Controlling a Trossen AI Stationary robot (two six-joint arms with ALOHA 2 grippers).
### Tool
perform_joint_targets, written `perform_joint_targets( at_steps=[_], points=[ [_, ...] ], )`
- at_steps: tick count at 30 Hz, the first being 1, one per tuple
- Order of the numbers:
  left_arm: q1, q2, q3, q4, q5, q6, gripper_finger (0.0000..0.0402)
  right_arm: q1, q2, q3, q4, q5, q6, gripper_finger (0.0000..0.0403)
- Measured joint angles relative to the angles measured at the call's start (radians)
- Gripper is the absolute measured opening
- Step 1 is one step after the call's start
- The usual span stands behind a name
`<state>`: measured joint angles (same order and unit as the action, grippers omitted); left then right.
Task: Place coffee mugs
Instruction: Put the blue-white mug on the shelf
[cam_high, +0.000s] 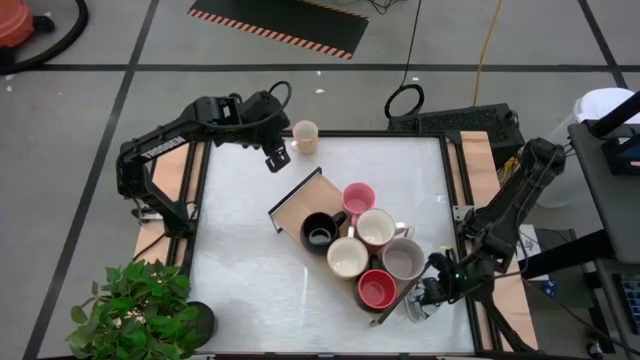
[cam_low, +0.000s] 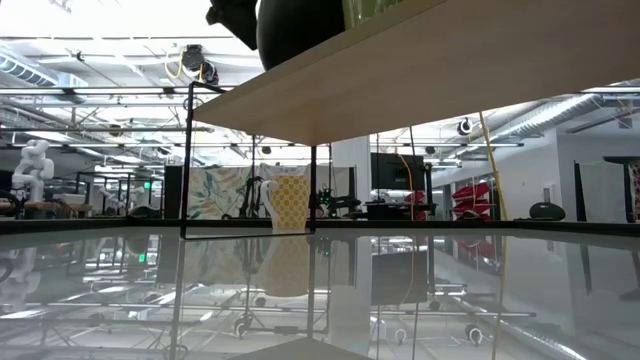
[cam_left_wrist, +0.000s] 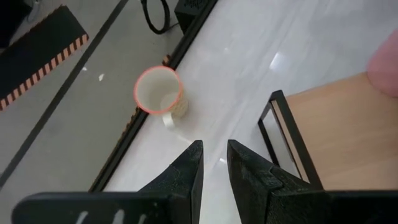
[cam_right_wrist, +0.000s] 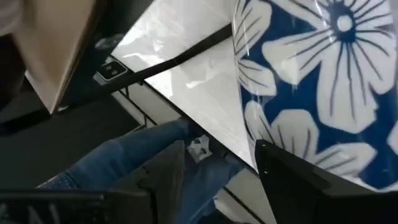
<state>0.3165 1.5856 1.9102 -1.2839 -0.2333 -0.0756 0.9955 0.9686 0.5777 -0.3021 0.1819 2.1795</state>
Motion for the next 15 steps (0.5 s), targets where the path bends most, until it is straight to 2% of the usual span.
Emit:
perform_joint_targets(
  at_steps=[5,9,13,15],
  points=[
    [0.016,0.0,0.0,0.001,0.0,0.049,0.0079,-0.004,0.002,0.006,0.037,-0.054,0.015,0.0194],
    [0.028,0.0,0.0,0.002,0.0,0.071,0.0079,-0.006,-0.001,0.05,-0.023,-0.062,0.013,0.0187],
    [0.036,0.0,0.0,0.004,0.0,0.072,0.0079,0.004,-0.002,0.099,-0.108,-0.155,0.018,0.0173],
    [0.037,0.0,0.0,0.01,0.0,0.073,0.0079,0.022,-0.002,0.104,-0.151,-0.161,0.019,0.0166]
  ],
)
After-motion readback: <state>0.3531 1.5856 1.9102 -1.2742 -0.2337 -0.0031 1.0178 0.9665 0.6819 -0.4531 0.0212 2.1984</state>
